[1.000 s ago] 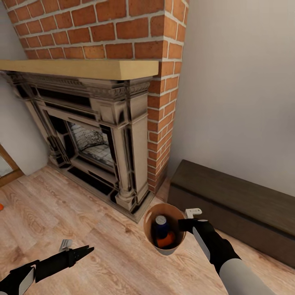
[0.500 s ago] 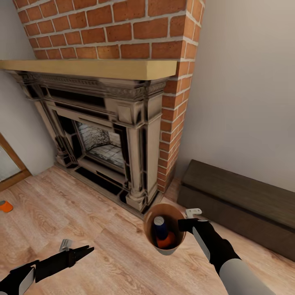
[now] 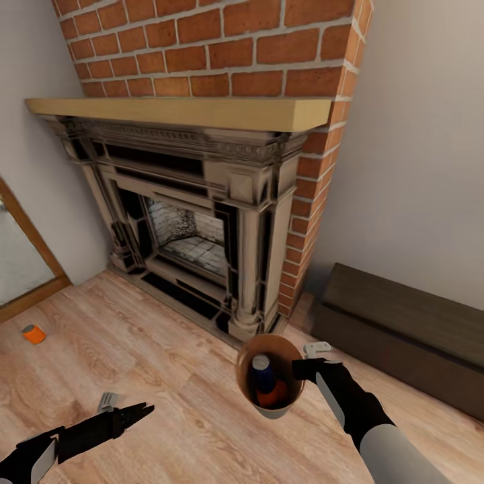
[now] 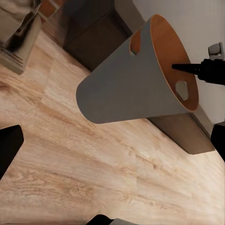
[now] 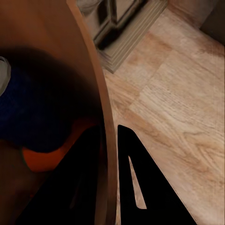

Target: Put the three can of soda from the living room inside the tash can in the kitchen.

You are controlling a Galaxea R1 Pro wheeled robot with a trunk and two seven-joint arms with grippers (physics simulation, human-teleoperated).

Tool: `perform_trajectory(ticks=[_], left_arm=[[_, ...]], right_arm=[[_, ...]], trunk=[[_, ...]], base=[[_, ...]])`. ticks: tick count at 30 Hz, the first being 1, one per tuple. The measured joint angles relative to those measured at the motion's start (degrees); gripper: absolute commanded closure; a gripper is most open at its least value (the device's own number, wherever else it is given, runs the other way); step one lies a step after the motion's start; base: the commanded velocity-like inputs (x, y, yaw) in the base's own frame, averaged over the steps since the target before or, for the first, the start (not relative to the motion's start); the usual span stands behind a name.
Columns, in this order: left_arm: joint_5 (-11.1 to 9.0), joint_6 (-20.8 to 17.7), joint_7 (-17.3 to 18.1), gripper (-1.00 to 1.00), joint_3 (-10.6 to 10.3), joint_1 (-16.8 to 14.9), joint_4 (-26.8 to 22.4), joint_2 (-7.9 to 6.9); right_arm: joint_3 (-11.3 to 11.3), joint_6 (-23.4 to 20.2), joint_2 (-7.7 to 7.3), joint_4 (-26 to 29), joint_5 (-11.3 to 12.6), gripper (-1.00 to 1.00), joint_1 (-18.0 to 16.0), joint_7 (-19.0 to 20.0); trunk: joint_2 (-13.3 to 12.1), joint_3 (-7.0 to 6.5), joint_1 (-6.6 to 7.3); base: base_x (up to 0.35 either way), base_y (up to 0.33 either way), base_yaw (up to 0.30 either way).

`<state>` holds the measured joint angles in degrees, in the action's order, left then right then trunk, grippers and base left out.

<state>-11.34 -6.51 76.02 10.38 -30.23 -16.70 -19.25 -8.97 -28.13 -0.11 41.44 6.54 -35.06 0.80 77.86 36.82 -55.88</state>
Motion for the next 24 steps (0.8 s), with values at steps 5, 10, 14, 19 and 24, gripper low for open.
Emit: perform_trajectory(ticks=[5,10,14,19,24], left_arm=[[0.00,0.00,0.00,-1.00,0.00,0.00,0.00,0.00],[0.00,0.00,0.03,-1.00,0.02,0.00,0.00,0.00],[0.00,0.00,0.08,-1.00,0.00,0.00,0.00,0.00],[0.00,0.00,0.09,-1.00,-0.01,0.00,0.00,0.00],[0.00,0.00,0.16,-1.00,-0.01,0.00,0.00,0.00]], right_arm=[[0.03,0.05,0.01,-0.01,0.00,1.00,0.00,0.00],[0.04,0.07,0.01,0.00,-0.04,1.00,0.00,-0.01],[0.04,-0.01,0.01,0.00,-0.07,1.00,-0.03,-0.01],[0.02,-0.03,0.01,0.00,-0.03,1.00,-0.02,-0.01],[0.05,-0.02,0.01,0.00,-0.03,1.00,0.01,0.00]], trunk=[[0.00,0.00,0.00],[0.00,0.00,0.00],[0.00,0.00,0.00],[0.00,0.00,0.00],[0.00,0.00,0.00]], base=[[0.099,0.295,0.026],[0.190,0.264,0.005],[0.149,0.265,0.001],[0.126,0.288,0.000],[0.117,0.298,0.000]])
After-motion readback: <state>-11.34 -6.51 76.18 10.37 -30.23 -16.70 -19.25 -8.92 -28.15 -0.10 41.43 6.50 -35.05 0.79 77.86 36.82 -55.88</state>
